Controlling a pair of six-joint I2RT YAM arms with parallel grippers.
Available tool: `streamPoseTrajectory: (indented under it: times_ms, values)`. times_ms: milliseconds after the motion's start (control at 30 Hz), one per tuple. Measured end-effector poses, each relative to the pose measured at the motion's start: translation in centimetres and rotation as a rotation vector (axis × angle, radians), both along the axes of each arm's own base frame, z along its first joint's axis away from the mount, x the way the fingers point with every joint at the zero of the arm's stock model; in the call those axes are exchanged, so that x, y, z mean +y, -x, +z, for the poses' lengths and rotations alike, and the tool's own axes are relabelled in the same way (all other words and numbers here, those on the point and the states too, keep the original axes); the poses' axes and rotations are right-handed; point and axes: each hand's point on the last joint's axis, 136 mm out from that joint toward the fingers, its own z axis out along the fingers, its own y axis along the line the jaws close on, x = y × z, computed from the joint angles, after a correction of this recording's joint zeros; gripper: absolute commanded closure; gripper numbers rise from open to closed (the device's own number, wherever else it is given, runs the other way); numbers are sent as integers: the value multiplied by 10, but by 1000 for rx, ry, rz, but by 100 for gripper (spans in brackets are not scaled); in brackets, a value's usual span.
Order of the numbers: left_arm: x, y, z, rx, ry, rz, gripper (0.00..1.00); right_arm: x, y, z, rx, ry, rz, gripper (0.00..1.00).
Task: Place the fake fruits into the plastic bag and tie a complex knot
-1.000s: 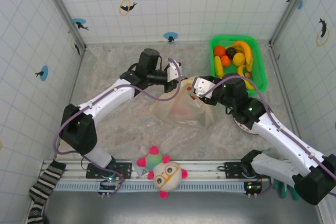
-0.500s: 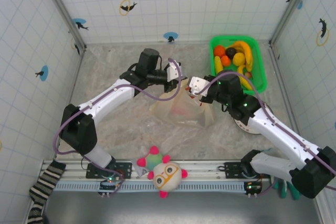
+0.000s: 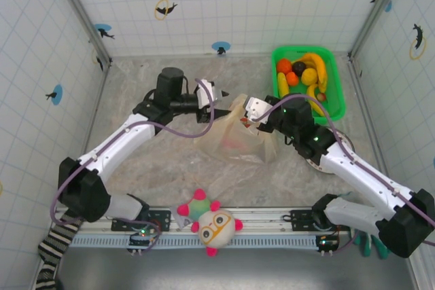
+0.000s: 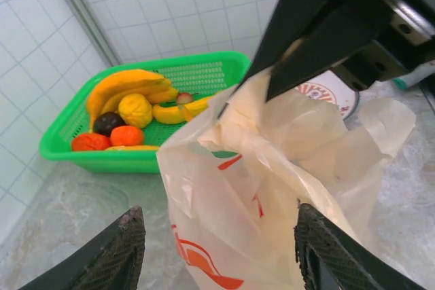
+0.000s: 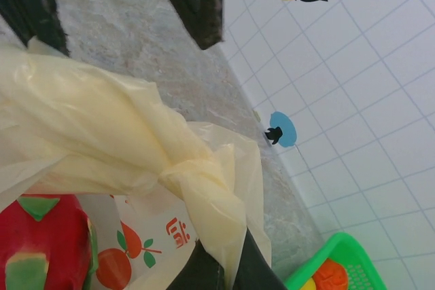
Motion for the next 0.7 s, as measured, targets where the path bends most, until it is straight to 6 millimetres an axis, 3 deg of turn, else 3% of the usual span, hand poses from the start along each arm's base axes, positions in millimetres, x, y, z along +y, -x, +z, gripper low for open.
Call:
streamPoseTrajectory:
  times_ms: [200,467,700]
  values:
    - [-1,9,-10,51,25,-27,52,0,8,-5,-13,-46,12,100]
    - [-16,23,-29,109,32,-45,44,8,24,-22,-10,-177,45,100]
    - [-16,17,-42,134,41,12,40,23,28,-19,-14,-304,66,100]
